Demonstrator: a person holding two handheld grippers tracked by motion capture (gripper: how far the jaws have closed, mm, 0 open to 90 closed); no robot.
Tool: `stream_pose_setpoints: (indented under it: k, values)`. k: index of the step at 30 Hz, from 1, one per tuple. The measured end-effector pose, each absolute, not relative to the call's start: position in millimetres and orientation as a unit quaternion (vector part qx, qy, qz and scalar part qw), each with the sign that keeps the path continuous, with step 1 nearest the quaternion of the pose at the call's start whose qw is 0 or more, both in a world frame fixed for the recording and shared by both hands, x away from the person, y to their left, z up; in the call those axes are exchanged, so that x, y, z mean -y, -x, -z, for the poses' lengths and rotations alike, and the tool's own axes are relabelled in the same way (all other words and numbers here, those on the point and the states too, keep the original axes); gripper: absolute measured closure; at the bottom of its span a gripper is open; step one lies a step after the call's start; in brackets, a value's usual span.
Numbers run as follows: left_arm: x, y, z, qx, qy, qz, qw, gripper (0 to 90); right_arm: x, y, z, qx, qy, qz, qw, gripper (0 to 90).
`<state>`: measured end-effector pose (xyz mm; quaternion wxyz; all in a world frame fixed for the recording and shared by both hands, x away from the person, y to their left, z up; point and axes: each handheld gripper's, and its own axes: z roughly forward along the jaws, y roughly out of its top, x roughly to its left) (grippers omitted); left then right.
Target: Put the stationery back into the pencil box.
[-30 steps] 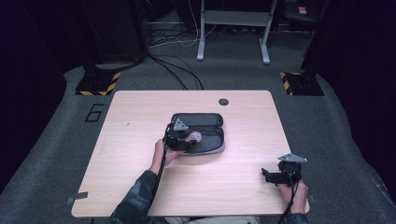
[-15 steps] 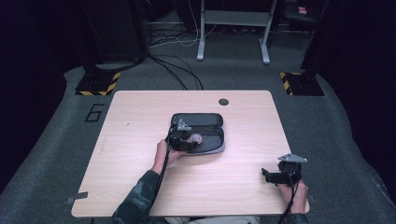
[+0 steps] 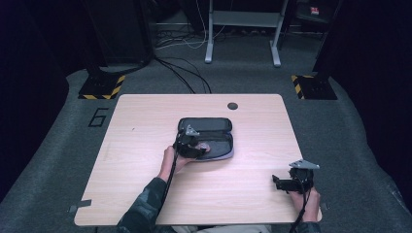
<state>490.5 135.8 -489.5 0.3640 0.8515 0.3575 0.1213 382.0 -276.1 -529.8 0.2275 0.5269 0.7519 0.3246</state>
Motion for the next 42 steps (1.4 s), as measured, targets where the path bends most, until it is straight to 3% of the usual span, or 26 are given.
stream_pose_setpoints:
  k: [9, 12, 18, 29, 42]
  values:
    - [-143.0, -485.7, 480.5, -0.367, -0.842, -0.123, 0.376, 33.6, 276.1, -381.9, 529.7, -0.753, -0.526, -0.323, 0.227, 1.0]
    - [-146.8, -482.7, 476.9, -0.366, -0.84, -0.122, 0.382, 24.7, 276.1, -382.0, 529.8, -0.753, -0.526, -0.324, 0.227, 1.0]
    - [-155.8, -470.9, 467.3, -0.366, -0.831, -0.134, 0.397, 17.4, 276.0, -381.9, 529.8, -0.752, -0.527, -0.325, 0.227, 1.0]
    - [-180.7, -441.5, 452.9, -0.361, -0.826, -0.158, 0.403, 13.7, 276.0, -381.9, 529.7, -0.753, -0.526, -0.323, 0.227, 1.0]
    - [-219.0, -405.3, 465.4, -0.38, -0.82, -0.173, 0.393, 11.0, 276.0, -382.0, 529.9, -0.752, -0.526, -0.324, 0.228, 1.0]
